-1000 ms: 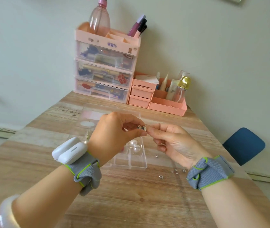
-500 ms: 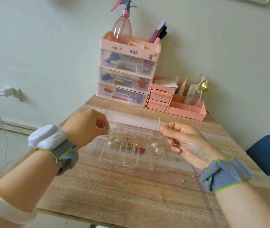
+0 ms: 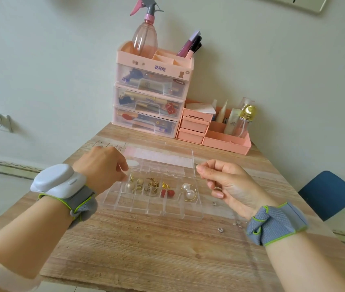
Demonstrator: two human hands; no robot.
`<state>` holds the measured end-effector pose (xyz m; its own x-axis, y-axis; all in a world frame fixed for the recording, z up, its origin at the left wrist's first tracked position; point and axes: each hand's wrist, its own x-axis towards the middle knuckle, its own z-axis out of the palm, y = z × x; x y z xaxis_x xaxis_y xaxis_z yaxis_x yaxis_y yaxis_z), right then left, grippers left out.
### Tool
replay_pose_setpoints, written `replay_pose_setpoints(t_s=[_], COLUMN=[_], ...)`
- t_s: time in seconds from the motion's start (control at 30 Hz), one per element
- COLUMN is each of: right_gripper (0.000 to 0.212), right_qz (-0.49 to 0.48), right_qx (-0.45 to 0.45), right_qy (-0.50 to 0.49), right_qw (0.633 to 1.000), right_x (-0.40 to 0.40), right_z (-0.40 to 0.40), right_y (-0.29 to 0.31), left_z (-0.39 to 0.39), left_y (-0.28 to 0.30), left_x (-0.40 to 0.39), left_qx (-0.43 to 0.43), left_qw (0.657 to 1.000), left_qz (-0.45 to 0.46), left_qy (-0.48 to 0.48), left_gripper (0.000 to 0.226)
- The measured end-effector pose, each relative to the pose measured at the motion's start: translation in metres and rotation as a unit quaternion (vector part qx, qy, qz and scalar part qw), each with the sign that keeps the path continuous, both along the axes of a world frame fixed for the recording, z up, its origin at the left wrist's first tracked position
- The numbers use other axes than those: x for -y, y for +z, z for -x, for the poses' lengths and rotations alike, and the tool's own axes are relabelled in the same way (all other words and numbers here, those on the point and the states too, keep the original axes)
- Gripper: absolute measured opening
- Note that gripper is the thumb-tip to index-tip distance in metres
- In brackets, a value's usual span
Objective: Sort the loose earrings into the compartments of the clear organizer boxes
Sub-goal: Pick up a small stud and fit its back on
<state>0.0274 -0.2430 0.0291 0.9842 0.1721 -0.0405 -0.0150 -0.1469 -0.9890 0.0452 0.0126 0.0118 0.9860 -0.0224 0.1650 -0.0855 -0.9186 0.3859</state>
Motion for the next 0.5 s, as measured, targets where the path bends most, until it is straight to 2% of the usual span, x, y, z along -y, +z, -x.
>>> replay_pose_setpoints(t_s=[0.2,0.5], right_gripper=[0.006,0.007], right_qz=[0.006,0.009], right_qx=[0.006,0.021], right_qy=[-0.020,-0.067], right_qw=[1.000,0.998], right_x=[0.010,0.041], right_z=[0.007,0.027], right_y=[0.001,0.009], left_z=[0.005,0.019], left_y=[-0.002,0.006], left_x=[0.006,0.039], left_qx=[0.049,0.136], left_qw=[0.999,0.986], left_qz=[0.002,0.080], left_qy=[0.022,-0.051], left_gripper=[0.014,0.012])
